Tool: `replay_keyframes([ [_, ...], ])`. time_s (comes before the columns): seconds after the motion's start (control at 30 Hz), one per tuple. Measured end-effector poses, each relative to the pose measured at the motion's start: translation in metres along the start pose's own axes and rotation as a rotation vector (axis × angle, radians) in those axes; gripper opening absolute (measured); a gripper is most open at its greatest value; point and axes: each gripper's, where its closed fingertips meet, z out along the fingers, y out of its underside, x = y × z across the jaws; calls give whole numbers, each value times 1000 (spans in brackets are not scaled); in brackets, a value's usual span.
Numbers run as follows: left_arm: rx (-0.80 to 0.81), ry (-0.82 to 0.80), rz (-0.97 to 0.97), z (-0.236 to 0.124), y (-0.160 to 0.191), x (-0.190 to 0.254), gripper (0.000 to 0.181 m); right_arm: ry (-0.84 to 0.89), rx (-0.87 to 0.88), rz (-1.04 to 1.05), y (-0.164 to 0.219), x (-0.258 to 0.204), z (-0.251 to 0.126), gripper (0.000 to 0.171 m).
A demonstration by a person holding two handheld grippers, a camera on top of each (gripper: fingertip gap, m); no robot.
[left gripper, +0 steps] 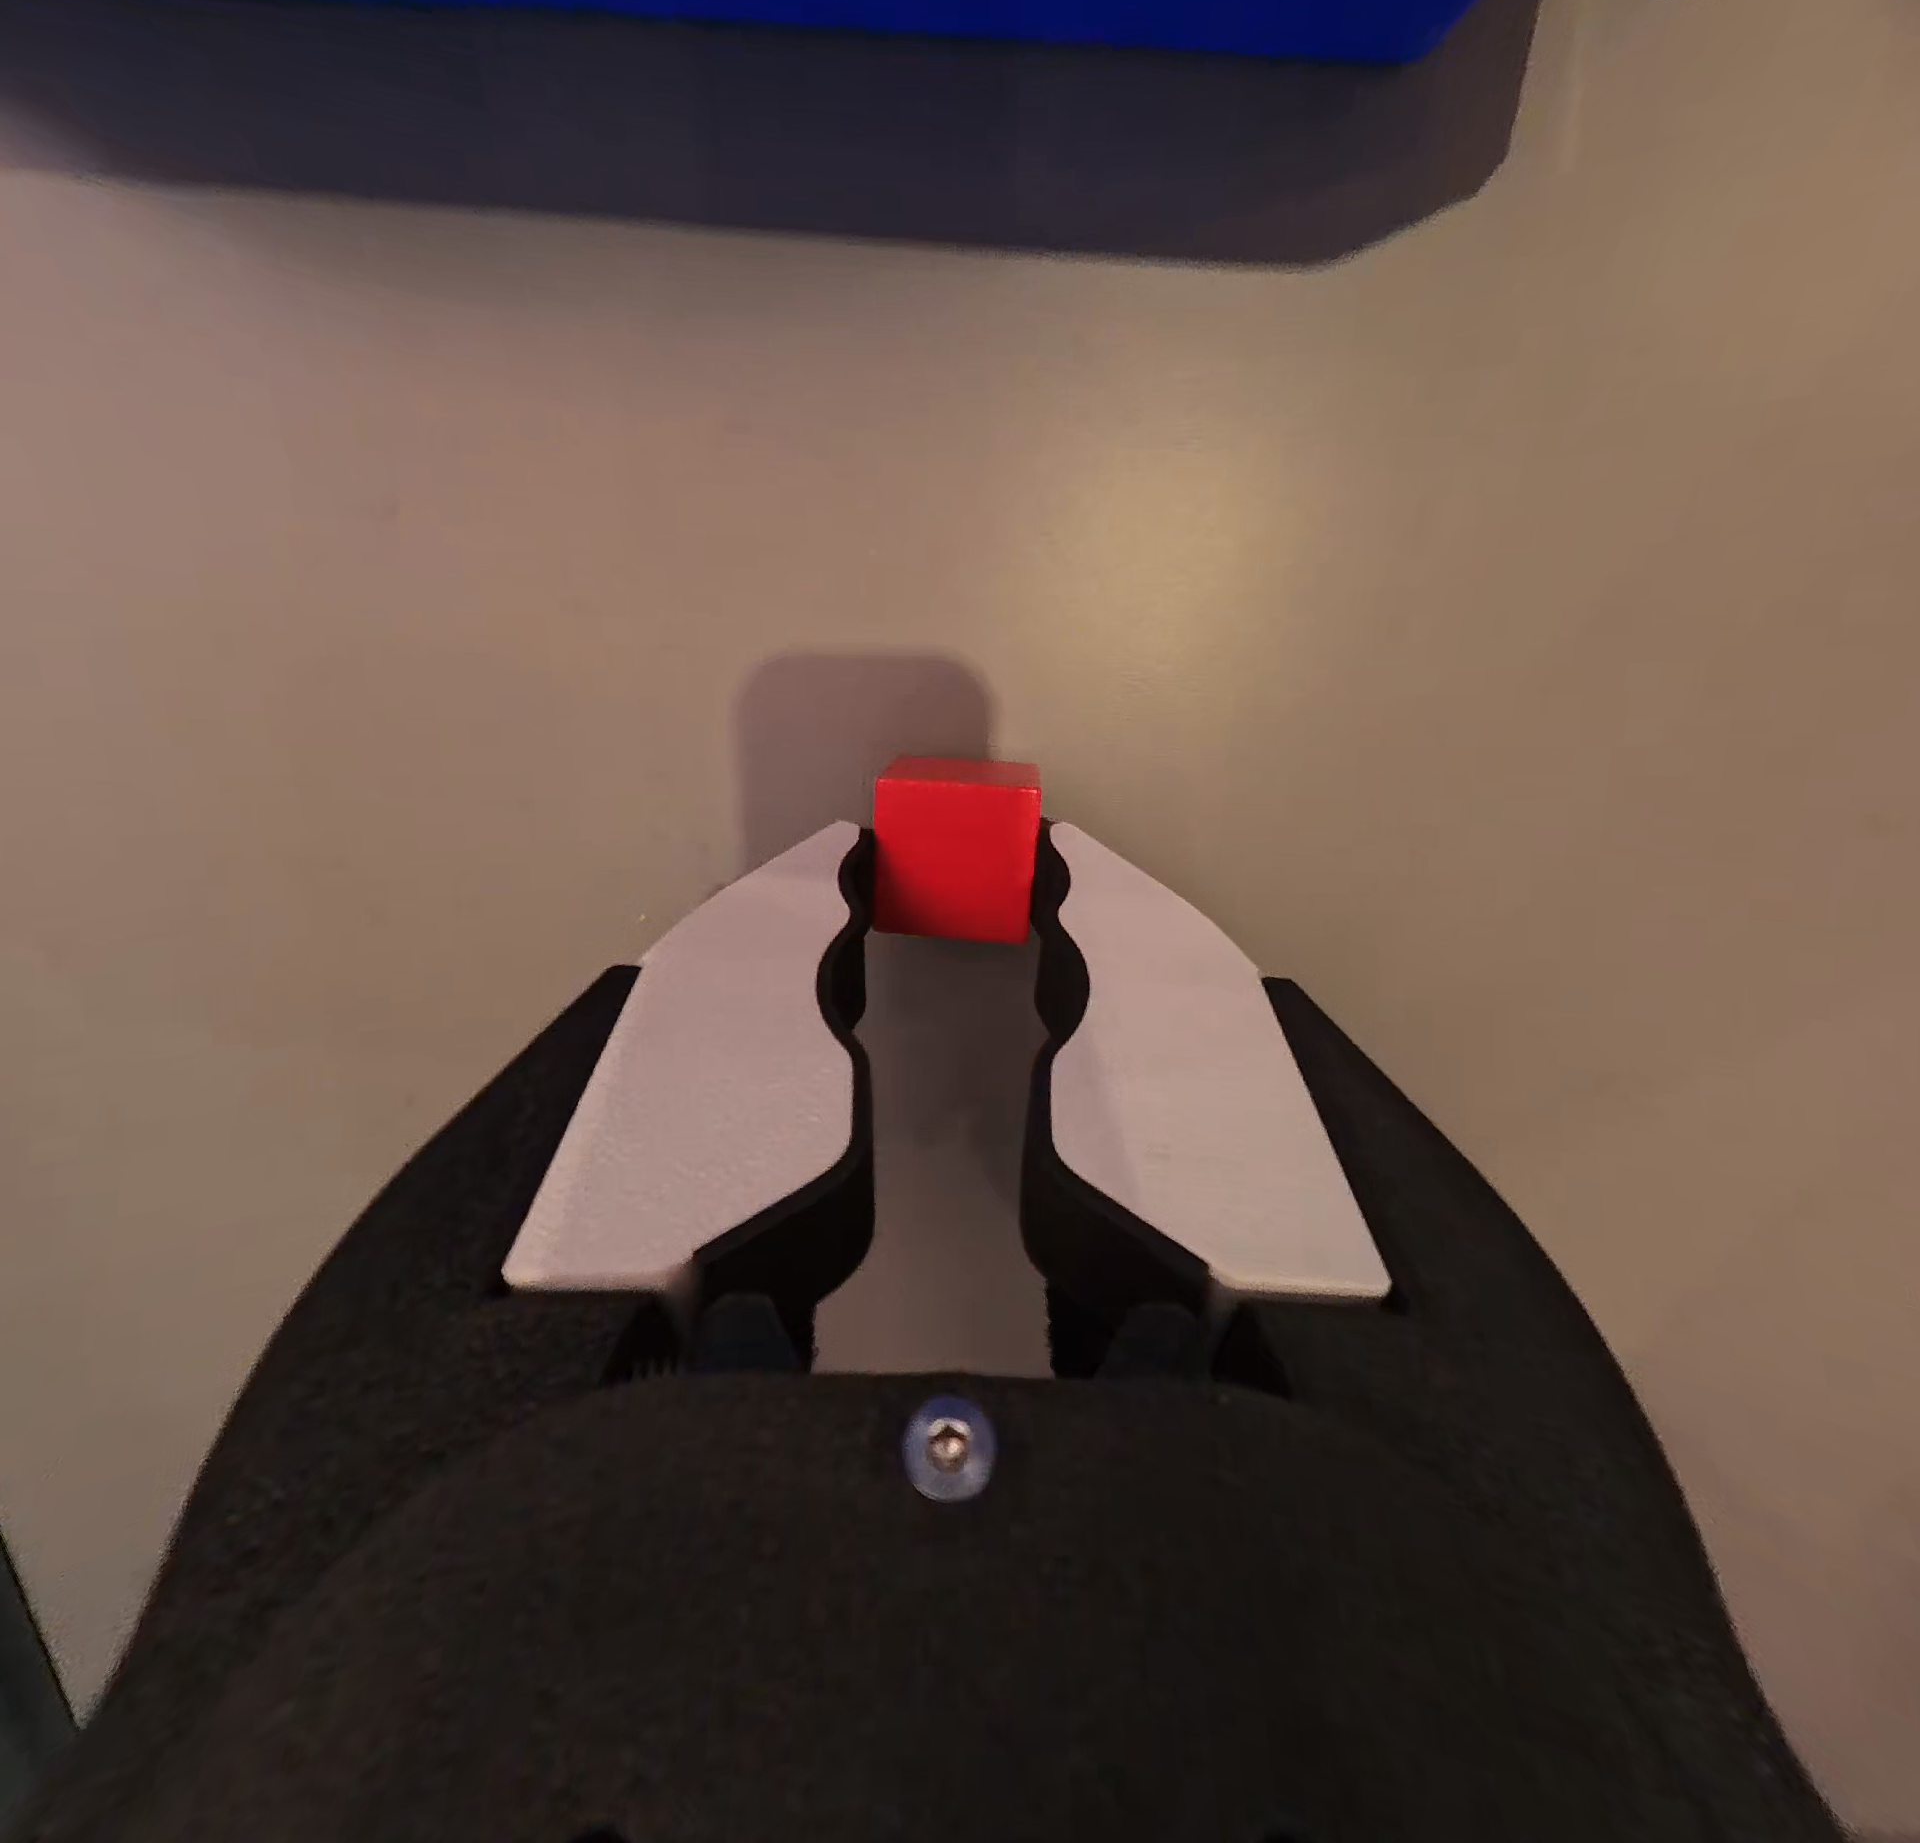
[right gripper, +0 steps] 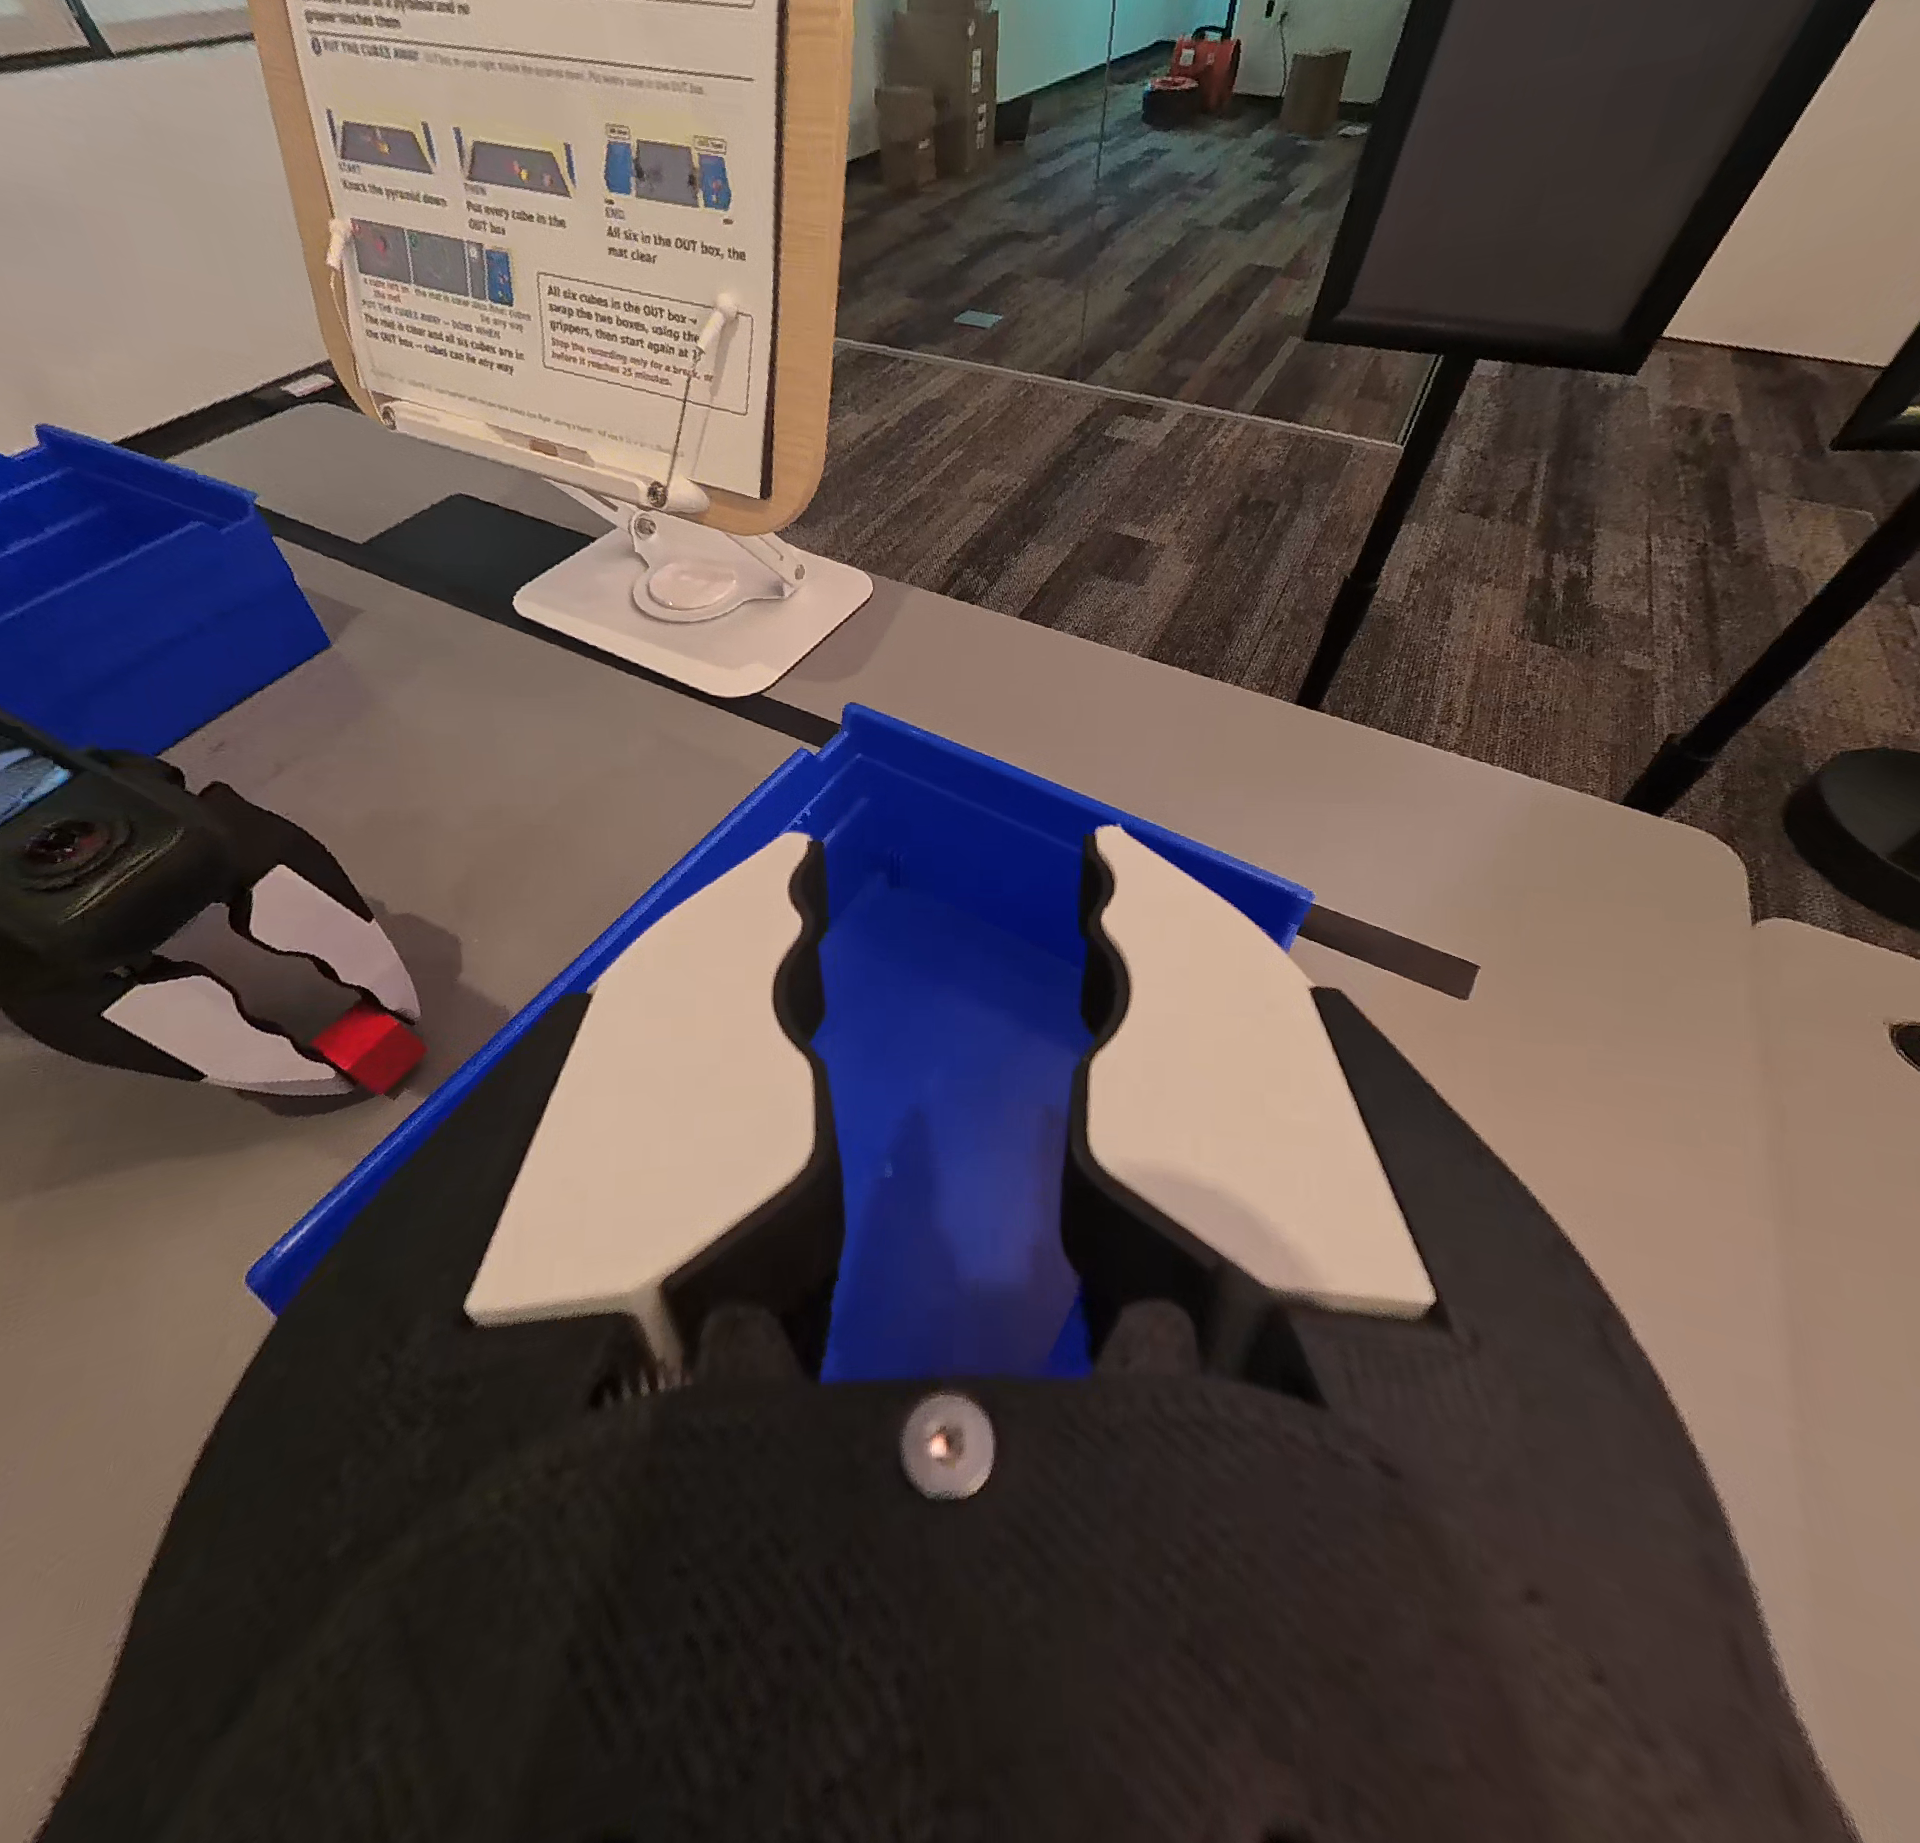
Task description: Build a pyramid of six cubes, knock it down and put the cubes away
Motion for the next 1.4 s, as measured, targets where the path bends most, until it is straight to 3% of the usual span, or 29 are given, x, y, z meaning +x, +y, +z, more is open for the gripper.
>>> replay_keyframes([
  [0.77,-32,-20,23,8,9,-2,29,-9,-7,23,5,6,2,49],
  [0.93,-32,-20,36,0,13,-2,47,-6,-15,33,8,8,2,49],
  [1.03,31,-58,32,-30,10,-6,53,-8,-7,40,8,9,1,50],
  [1.2,375,-216,-27,-140,11,-13,44,-13,-2,49,9,11,0,50],
  [1.33,366,-553,-102,-210,93,-37,36,-17,13,56,7,11,-2,49],
  [1.4,321,-598,-193,-227,143,-42,30,-21,19,59,5,10,-2,50],
])
